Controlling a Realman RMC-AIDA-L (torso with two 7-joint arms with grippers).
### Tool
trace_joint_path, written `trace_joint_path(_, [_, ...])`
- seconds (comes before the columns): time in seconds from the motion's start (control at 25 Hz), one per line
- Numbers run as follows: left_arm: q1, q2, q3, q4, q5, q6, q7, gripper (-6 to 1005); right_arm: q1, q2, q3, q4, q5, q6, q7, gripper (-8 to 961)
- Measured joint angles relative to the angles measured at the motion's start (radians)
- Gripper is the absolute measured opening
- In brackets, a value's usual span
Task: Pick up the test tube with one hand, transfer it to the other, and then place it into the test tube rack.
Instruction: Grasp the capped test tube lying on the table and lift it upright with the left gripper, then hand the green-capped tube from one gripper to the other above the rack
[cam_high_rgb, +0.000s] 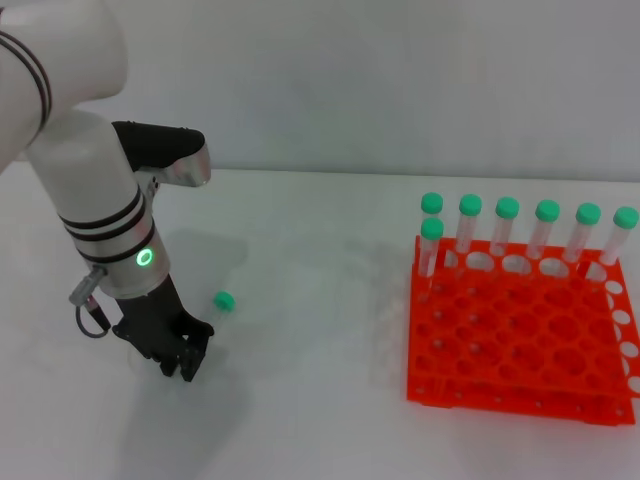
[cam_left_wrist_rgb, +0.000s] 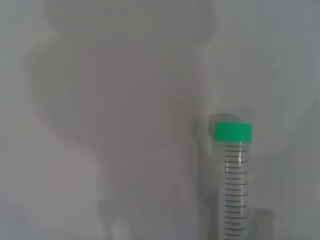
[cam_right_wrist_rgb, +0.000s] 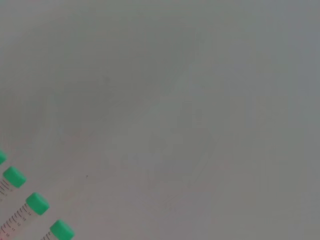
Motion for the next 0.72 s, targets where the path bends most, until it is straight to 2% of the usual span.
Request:
trace_joint_path(0.2, [-0.002, 0.004, 0.000, -0.022, -0.008, -0.003, 0.004, 191, -0.002, 0.000, 0.000, 0.000, -0.001, 0.000, 0.001, 92])
trace_joint_path(0.4, [-0.011, 0.004, -0.001, -0.092, -0.068, 0.001, 0.066, 191, -0.002, 0.000, 0.000, 0.000, -0.002, 0.000, 0.006, 94])
trace_joint_path(0.56, [-0.015, -0.003, -0.002, -0.185, -0.233, 0.007, 0.197, 191, 0.000, 0.000, 0.000, 0.000, -0.001, -0.002, 0.009, 95])
trace_joint_path(0.72, [0.006, 0.005, -0.002, -0.194, -0.444, 0.039, 0.364, 191, -0.001, 0.000, 0.008, -0.006, 0.004, -0.017, 0.054, 96])
